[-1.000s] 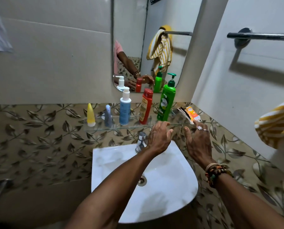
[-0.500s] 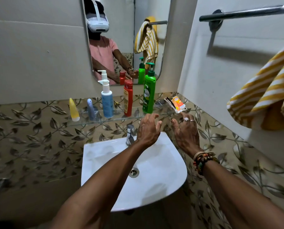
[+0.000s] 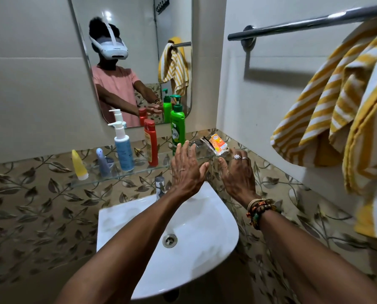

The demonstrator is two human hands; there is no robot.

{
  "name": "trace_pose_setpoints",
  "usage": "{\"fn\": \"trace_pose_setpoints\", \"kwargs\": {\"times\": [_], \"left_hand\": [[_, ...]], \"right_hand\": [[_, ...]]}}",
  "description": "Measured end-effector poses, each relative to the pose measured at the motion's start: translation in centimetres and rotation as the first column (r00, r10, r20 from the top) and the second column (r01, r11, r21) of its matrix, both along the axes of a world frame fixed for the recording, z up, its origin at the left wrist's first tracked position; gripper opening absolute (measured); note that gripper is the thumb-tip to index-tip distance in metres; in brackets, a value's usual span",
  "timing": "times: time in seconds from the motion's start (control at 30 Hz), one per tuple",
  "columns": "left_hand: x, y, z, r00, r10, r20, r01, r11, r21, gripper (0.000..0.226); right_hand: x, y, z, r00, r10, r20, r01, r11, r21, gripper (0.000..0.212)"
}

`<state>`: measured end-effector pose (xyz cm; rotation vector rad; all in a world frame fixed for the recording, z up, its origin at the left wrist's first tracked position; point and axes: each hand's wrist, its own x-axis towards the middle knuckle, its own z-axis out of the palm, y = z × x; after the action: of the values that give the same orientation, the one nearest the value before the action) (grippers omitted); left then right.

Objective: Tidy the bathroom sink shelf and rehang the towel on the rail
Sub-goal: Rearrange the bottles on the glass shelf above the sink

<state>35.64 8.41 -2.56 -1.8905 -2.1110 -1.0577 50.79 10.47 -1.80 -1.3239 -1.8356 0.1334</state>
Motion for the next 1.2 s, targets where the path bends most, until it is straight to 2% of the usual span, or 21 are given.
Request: {"fn": "trace_pose_setpoints", "kwargs": {"times": [0.33,0.6,0.97,1.2], "left_hand": [[-1.0,0.7,-0.9,0.999,-0.020,0.037,0.021,1.000,-0.012,0.073],[-3.9,1.2,-0.9,0.985,-0.153,0.080,0.155,0.988,-0.024,0.069],[-5.9,4.7,1.6,0.937,-0.338,0.092,0.329,0.939,0.101,0.063],[-2.4,5.3,3.0,0.864,-0.451,0.224,0.421,0.891,0.170,0.065]], "right_hand": [[-0.5,-0.4,0.2,0.996,-0.050,0.068,0.050,0.999,0.005,0.050],[-2.7,-0.1,0.6,0.990,-0.130,0.051,0.130,0.992,0.005,0.048],[-4.9,-0.4,3.2,0.952,-0.292,0.088,0.283,0.953,0.103,0.045],[-3.0,-3.1,4.7,0.875,-0.457,0.159,0.437,0.887,0.148,0.051]]}}
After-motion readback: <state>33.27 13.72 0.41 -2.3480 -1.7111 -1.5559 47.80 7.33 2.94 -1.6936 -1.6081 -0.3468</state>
